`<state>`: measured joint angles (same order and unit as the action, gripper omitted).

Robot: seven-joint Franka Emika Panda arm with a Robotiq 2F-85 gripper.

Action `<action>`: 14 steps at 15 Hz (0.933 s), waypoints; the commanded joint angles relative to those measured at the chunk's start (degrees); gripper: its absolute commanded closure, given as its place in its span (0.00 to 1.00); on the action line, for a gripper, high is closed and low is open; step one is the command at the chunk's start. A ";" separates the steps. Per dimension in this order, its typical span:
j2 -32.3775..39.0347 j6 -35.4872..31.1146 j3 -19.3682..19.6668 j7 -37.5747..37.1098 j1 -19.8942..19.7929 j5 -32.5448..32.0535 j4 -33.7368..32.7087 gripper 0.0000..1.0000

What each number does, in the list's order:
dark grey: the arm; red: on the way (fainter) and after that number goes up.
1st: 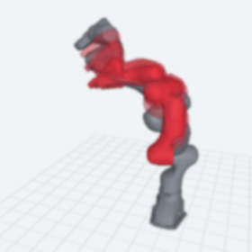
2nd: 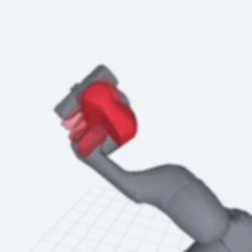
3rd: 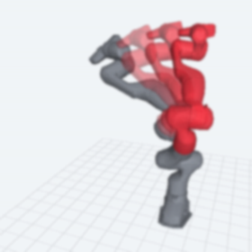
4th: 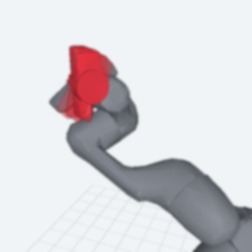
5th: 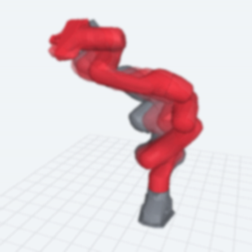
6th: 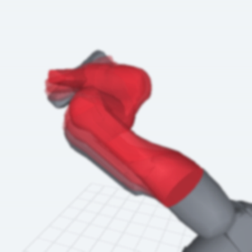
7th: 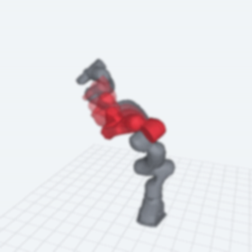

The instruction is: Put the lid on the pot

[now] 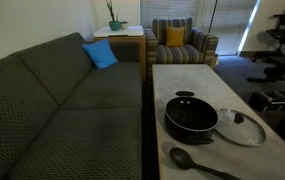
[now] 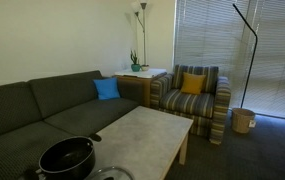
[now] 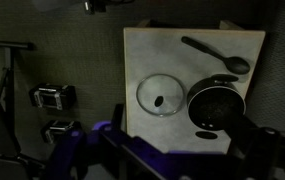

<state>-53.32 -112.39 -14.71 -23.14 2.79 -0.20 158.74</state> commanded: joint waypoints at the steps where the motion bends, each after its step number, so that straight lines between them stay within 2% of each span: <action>1: 8.37 0.71 11.39 15.18 -2.27 -3.67 -5.23 0.00; 2: 10.96 0.72 14.37 19.69 -3.09 -4.36 -6.88 0.00; 3: 3.47 0.17 9.88 13.29 -1.93 -3.04 -2.41 0.00; 5: 7.33 0.13 14.31 18.54 -3.08 -3.75 -4.63 0.00; 9: 10.12 0.13 14.32 19.12 -3.03 -3.86 -6.04 0.00; 14: 20.00 1.48 16.34 22.67 -1.40 -0.42 -11.51 0.00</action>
<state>-41.61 -112.30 0.15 -3.90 0.91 -2.64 152.32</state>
